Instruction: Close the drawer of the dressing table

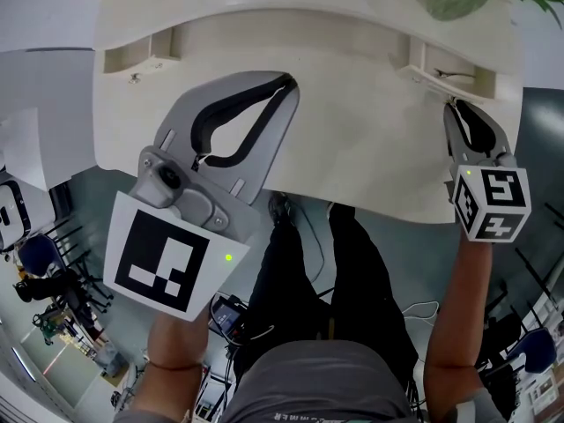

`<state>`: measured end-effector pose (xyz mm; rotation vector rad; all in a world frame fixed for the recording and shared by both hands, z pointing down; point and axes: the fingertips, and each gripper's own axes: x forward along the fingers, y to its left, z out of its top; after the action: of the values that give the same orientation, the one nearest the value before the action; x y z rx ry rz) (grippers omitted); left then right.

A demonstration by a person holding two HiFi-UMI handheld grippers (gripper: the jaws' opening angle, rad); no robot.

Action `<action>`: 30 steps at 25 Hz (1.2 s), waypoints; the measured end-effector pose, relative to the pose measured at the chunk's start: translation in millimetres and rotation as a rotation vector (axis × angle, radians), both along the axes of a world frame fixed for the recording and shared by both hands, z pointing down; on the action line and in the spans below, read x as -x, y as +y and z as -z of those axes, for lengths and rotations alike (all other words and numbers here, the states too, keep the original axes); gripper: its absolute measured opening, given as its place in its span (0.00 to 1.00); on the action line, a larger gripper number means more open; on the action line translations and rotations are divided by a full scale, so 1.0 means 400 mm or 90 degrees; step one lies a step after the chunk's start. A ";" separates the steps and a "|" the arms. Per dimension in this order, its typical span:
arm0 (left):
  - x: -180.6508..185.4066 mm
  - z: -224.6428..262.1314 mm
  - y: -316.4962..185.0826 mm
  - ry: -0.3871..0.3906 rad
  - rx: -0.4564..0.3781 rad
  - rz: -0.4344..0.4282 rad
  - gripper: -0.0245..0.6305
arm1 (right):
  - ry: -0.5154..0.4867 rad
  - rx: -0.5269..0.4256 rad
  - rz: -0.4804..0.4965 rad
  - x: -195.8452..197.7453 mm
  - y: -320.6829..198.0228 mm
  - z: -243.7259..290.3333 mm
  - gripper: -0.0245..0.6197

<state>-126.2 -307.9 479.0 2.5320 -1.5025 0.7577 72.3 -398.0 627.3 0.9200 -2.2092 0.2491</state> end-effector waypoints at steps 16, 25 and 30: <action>0.050 -0.002 0.020 -0.001 -0.002 0.023 0.04 | 0.012 -0.034 -0.021 0.025 -0.105 -0.004 0.15; 0.071 0.012 0.020 -0.006 -0.008 0.028 0.04 | 0.013 -0.048 -0.033 0.036 -0.157 -0.001 0.16; 0.073 0.035 0.018 -0.007 -0.017 0.025 0.04 | 0.011 -0.037 -0.039 0.036 -0.153 0.002 0.16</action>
<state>-155.5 -300.7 464.9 2.5124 -1.5711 0.7517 57.8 -459.3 626.3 1.0186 -2.1844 0.2048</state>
